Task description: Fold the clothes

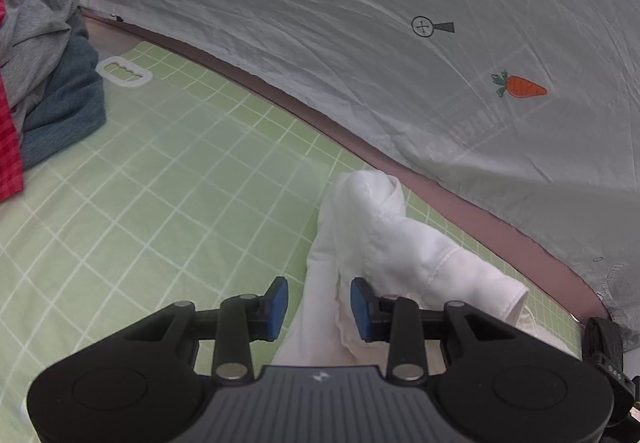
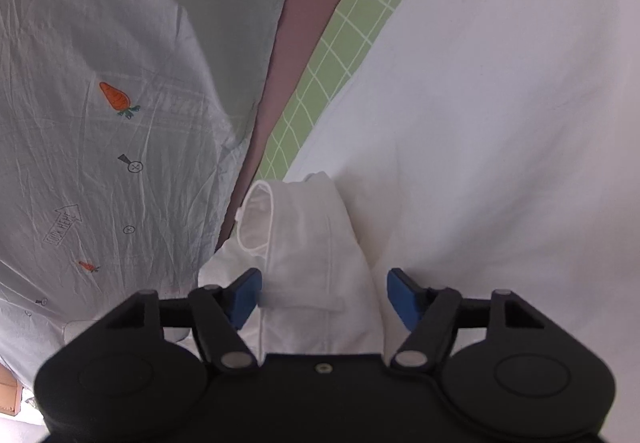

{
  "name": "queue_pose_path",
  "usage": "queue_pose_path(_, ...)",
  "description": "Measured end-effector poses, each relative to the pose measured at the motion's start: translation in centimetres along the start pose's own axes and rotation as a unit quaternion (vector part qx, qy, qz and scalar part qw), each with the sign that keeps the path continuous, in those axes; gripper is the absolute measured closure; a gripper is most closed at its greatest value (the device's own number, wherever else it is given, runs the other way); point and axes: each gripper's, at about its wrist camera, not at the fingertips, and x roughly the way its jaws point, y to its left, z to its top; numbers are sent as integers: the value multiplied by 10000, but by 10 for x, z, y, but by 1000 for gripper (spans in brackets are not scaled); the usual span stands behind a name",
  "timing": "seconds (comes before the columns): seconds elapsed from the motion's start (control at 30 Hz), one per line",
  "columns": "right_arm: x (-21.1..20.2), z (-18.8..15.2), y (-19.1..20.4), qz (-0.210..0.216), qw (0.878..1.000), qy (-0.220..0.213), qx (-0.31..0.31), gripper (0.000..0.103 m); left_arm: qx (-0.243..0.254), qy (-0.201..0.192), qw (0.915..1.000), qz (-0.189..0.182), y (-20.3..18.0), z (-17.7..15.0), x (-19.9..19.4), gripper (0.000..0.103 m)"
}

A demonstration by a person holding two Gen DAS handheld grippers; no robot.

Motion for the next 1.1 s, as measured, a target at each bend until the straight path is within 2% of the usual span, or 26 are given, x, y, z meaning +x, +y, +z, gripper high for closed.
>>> queue_pose_path(0.1, -1, 2, -7, -213, 9998, 21, 9, 74, 185, 210, 9991, -303, -15, 4, 11, 68)
queue_pose_path(0.2, -11, 3, -19, -200, 9997, -60, 92, 84, 427, 547, 9960, -568, -35, 2, 29, 69)
queue_pose_path(0.3, -22, 7, -33, -224, 9995, -159, 182, 89, 616, 994, 9904, -733, -57, -9, 54, 69)
queue_pose_path(0.4, -32, 9, -46, -231, 9988, -251, 343, 89, 715, 1492, 9832, -771, -79, -30, 84, 69)
queue_pose_path(0.53, -44, 11, -52, -480, 9975, -388, 335, 89, 462, 1631, 9839, -573, -84, -50, 100, 69)
queue_pose_path(0.67, -68, 14, -50, -868, 9945, -594, 24, 68, 335, 1654, 9843, -525, -81, -51, 99, 68)
queue_pose_path(0.73, -84, 14, -48, -1126, 9902, -781, -281, 64, 456, 1659, 9841, -446, -84, -50, 94, 67)
queue_pose_path(0.77, -96, 13, -48, -1291, 9862, -923, -463, 58, 521, 1660, 9840, -398, -85, -49, 91, 66)
queue_pose_path(0.83, -125, 10, -54, -1622, 9753, -1247, -829, 45, 704, 1686, 9830, -199, -88, -49, 84, 65)
queue_pose_path(0.9, -145, 9, -57, -2241, 9525, -1554, -1355, 30, 870, 1643, 9826, -51, -90, -51, 77, 61)
queue_pose_path(0.97, -163, 9, -61, -2955, 9177, -1826, -1928, 22, 962, 1591, 9826, 61, -90, -54, 70, 54)
queue_pose_path(1.0, -169, 10, -65, -3328, 8964, -1907, -2223, 22, 1010, 1607, 9817, 125, -90, -56, 69, 50)
queue_pose_path(1.03, -176, 11, -71, -3638, 8766, -1974, -2455, 22, 1058, 1624, 9809, 190, -91, -58, 68, 49)
queue_pose_path(1.1, -191, 16, -86, -4066, 8473, -2083, -2710, 19, 1223, 1652, 9782, 310, -93, -65, 69, 49)
